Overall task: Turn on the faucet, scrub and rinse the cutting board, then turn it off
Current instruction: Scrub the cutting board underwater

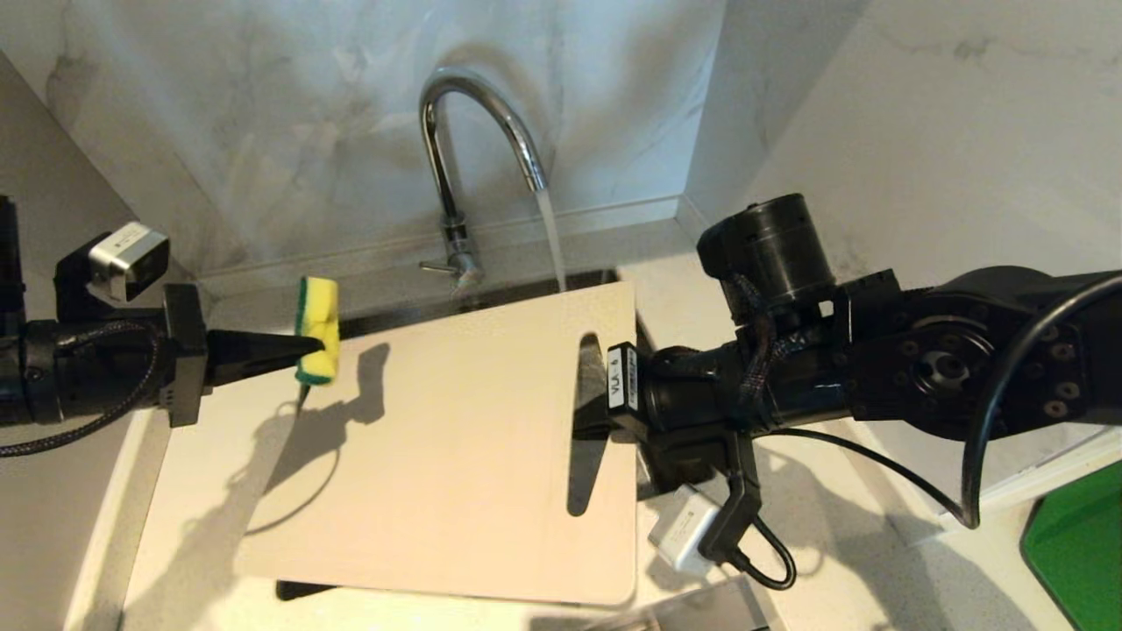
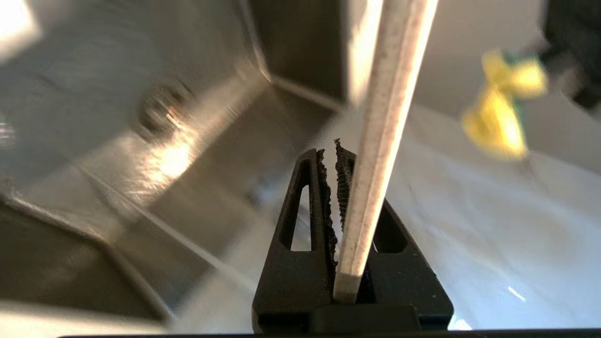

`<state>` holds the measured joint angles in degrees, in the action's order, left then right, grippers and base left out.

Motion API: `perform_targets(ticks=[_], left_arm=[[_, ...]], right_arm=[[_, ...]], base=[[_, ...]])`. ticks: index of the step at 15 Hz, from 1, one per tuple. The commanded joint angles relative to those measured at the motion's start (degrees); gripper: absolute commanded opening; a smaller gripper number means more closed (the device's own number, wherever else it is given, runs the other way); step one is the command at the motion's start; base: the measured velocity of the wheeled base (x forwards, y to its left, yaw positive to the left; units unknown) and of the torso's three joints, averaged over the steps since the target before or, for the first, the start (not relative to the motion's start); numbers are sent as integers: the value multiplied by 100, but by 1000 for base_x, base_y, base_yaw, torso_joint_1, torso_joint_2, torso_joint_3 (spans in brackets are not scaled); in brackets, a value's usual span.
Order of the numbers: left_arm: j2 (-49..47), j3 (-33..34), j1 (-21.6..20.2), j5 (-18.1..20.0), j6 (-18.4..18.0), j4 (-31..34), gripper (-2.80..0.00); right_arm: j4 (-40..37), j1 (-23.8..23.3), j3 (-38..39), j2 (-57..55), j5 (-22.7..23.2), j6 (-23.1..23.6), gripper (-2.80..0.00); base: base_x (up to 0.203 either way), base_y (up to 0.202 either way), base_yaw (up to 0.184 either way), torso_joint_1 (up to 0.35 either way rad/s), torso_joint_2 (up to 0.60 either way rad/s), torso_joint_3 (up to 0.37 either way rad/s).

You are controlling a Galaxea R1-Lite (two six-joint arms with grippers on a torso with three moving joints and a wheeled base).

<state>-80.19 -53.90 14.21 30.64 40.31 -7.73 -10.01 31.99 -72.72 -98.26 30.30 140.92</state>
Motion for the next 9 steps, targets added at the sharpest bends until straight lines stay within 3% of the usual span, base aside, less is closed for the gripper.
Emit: perform_targets(ticks=[1,4,9], left_arm=[[-76,-233,646,-246,36,83,-280],[-246,-478,1200,-704,38,249,-280],[-581,-494,1755,-1216,35,221,-280]], right_arm=[[-491,113,8,-22,-260,84,-280],[-1044,198,-204,17,-580,77,-280],[-1460,435,-1057,-48,-1022,195,-280]], base=[[0,0,0,0,0,0],[0,0,0,0,0,0],[0,0,0,0,0,0]])
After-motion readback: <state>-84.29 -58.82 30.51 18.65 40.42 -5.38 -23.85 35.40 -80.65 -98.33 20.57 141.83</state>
